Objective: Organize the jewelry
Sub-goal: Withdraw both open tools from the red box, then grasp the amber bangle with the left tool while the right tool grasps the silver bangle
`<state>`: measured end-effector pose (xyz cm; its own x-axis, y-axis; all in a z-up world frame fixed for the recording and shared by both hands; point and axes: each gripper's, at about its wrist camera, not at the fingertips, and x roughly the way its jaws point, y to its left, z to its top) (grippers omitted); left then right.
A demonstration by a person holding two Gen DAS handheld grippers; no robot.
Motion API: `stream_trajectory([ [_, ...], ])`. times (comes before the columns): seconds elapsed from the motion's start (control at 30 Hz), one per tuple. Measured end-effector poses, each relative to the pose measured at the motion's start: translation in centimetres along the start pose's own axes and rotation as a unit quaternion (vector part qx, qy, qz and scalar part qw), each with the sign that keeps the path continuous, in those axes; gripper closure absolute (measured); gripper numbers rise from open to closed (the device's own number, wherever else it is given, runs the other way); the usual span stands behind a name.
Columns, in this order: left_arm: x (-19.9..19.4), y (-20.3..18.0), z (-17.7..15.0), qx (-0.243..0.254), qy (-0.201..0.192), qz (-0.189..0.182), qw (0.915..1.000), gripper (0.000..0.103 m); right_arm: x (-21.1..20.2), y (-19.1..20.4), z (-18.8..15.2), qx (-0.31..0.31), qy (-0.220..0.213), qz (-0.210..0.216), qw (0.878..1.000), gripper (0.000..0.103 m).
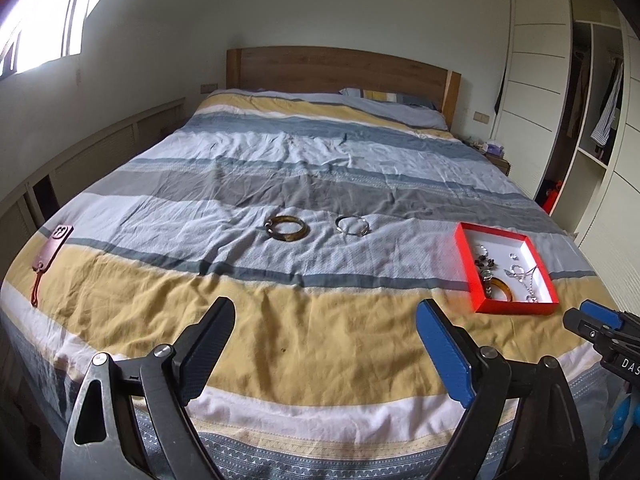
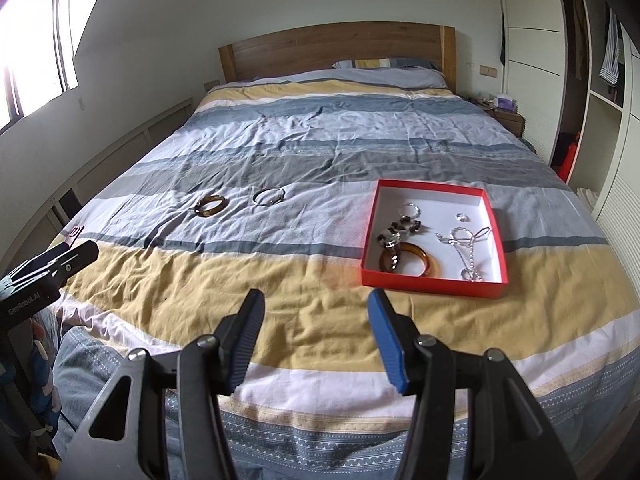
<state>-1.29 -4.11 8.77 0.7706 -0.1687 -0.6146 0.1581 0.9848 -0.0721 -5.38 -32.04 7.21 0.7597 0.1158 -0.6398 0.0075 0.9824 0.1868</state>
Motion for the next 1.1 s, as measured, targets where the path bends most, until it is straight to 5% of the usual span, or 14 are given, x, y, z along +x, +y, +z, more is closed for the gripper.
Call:
stream_trajectory([
  [0.27,2.0,1.2,-0.2,-0.009,0.013,0.014,0.9998,0.012,2.4,0.3,-0.2,-0.002,0.025,0.006,1.0,0.051],
  [1.1,14.0,6.7,-2.3,-0.034,0.138,0.046,0.9889,0.014,14.5,2.6,1.3,-0.026,0.109,0.054,0.992,0.051],
])
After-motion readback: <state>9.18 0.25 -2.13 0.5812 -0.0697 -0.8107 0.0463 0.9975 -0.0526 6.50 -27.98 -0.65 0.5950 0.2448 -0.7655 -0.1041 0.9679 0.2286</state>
